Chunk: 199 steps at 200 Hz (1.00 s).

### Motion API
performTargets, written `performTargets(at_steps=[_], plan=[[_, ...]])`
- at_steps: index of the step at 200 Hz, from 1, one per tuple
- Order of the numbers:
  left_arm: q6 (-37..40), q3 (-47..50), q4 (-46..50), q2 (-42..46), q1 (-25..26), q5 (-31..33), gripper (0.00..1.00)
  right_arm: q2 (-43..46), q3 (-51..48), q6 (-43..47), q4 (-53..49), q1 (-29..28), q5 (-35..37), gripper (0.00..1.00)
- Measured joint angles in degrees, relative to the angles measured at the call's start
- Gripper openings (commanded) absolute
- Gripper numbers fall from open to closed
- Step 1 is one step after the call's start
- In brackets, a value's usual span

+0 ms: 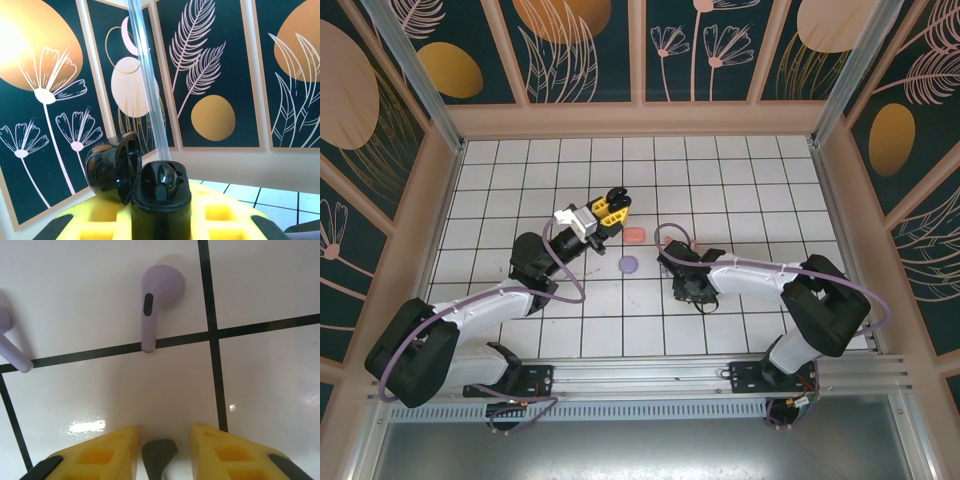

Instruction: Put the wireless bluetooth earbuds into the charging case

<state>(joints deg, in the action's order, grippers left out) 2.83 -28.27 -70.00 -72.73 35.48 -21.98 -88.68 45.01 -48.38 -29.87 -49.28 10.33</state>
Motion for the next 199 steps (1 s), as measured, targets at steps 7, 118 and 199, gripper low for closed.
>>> performTargets(at_steps=[7, 118, 199], plan=[[0.0, 0.0, 0.0, 0.0, 0.0, 0.0, 0.0, 0.0, 0.0, 0.0, 0.1, 0.0, 0.0, 0.29], [0.0, 0.0, 0.4, 0.0, 0.0, 0.0, 0.0, 0.5, 0.0, -0.2, 0.6, -0.4, -0.2, 0.16], [0.2, 0.0, 1.3, 0.0, 0.0, 0.0, 0.0, 9.7, 3.3, 0.2, 0.5, -0.4, -0.1, 0.14]])
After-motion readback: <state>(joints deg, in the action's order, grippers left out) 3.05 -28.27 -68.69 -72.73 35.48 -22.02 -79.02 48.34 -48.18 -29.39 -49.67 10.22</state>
